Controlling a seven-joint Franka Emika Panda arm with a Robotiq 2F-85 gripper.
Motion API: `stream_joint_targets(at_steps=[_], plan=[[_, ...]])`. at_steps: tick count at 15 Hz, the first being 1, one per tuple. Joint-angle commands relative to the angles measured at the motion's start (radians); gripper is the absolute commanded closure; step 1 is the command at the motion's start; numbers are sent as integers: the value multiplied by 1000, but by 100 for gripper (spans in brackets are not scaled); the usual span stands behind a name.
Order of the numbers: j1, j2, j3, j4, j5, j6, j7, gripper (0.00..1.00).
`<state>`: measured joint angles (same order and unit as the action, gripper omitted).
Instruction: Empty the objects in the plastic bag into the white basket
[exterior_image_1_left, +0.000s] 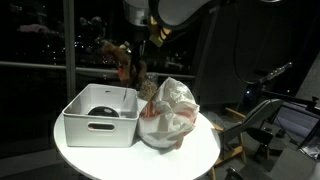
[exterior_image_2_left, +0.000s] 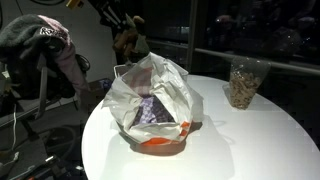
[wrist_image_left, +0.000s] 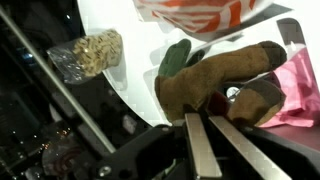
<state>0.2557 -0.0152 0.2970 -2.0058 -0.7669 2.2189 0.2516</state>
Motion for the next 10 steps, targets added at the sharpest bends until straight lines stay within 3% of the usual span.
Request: stream_joint_targets(at_steps=[1, 6, 7, 10], plan=[[-6, 141, -29, -10, -72, 246, 61, 98], [7, 399, -101, 58, -278, 418, 187, 98], [8, 431, -110, 70, -288, 422, 189, 73], [21, 439, -140, 70, -253, 432, 171, 54]])
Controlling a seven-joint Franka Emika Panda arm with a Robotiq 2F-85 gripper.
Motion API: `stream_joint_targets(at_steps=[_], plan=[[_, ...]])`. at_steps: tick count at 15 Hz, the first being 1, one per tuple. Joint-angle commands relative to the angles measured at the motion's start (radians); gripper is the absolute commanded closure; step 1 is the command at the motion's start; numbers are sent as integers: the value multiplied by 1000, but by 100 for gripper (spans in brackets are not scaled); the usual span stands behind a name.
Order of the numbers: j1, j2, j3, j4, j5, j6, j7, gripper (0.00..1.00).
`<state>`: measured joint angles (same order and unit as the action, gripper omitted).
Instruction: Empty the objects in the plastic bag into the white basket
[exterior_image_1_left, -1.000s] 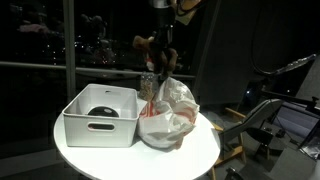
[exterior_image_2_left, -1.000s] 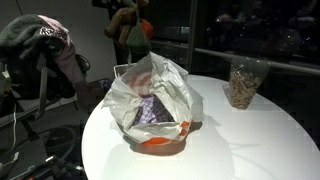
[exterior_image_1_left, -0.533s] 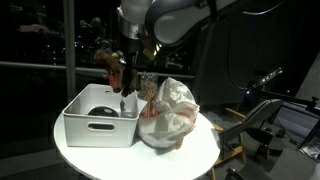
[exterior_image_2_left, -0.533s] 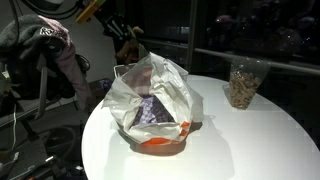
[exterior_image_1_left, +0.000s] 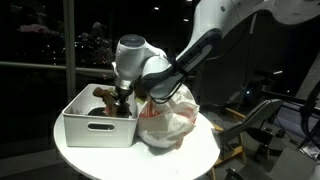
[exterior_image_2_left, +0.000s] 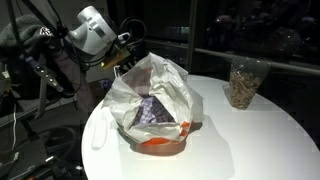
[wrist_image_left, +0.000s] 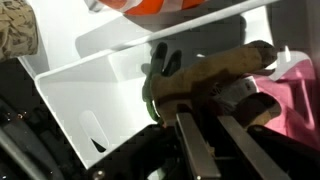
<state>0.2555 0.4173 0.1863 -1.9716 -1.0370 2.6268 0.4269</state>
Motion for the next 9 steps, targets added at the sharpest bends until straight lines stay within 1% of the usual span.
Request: stream_joint_targets(at_steps=[1, 2, 3, 4, 5, 7, 9], plan=[[4, -12, -17, 17, 63, 27, -39, 47], [-17, -46, -2, -13, 122, 35, -79, 38], [-37, -86, 11, -45, 190, 46, -126, 32], [-56, -129, 21, -78, 261, 57, -177, 23], [-76, -179, 28, -115, 343, 64, -234, 16], [-99, -265, 24, -171, 486, 72, -333, 1], [-117, -356, 1, -226, 605, 56, -407, 0]])
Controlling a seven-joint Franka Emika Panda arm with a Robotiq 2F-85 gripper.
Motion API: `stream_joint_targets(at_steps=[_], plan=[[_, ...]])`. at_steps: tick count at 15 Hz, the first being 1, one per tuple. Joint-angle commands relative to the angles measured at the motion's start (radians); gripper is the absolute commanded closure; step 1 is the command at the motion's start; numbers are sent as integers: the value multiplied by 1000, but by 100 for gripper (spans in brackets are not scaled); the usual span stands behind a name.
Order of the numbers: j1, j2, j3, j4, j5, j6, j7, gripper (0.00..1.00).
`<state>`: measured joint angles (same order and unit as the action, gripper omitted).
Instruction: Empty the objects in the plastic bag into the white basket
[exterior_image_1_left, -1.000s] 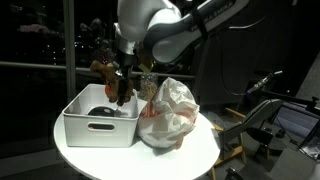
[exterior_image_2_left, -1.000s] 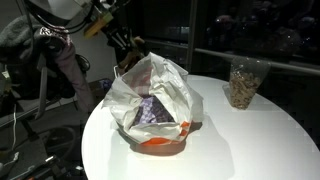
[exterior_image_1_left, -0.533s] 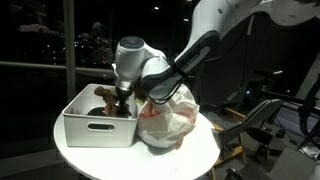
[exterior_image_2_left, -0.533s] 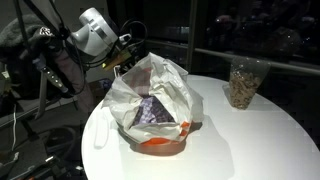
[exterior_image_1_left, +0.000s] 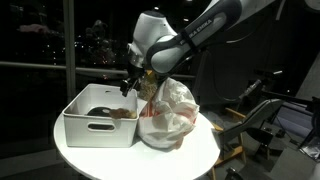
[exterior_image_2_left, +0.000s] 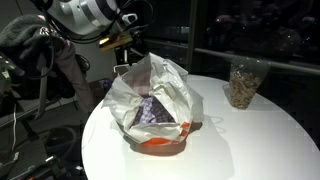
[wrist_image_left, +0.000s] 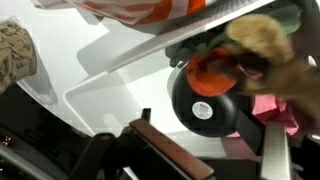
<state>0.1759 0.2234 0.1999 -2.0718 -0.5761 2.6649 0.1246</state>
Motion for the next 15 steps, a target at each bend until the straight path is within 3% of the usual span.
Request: stream_joint_targets(at_steps=[1, 5, 8, 12, 15], plan=[[-50, -205, -29, -153, 197, -6, -135, 0], [-106, -337, -109, -247, 373, -232, -283, 0], [-127, -375, -176, -293, 529, -408, -483, 0], [-154, -363, -240, -284, 638, -625, -592, 0], [-172, -337, -260, -269, 635, -736, -594, 0]])
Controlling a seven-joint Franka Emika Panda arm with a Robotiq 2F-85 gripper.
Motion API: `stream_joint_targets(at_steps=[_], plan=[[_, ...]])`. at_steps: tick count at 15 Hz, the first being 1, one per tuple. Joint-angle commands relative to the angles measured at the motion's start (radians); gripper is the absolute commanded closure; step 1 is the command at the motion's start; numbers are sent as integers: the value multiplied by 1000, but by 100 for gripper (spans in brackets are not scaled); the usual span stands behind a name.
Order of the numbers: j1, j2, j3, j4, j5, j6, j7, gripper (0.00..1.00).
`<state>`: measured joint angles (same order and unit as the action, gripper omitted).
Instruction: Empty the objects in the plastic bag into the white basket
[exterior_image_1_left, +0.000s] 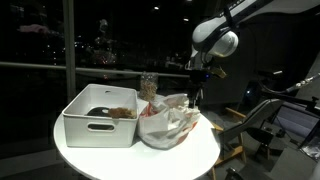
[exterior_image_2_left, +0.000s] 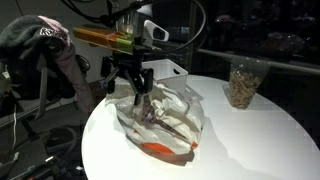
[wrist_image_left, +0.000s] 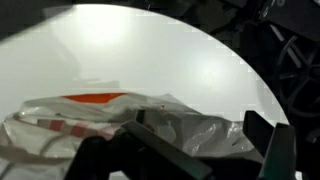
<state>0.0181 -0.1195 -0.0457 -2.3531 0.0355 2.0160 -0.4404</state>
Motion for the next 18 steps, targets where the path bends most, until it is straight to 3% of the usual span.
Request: stream_joint_targets(at_steps=[1, 4, 8, 16, 18], plan=[[-17, 18, -16, 12, 22, -90, -28, 0], [-18, 100, -11, 28, 37, 43, 8, 0], [-21, 227, 6, 81, 151, 191, 46, 0], [-29, 237, 60, 122, 266, 345, 28, 0], [-17, 257, 81, 126, 299, 430, 23, 0]])
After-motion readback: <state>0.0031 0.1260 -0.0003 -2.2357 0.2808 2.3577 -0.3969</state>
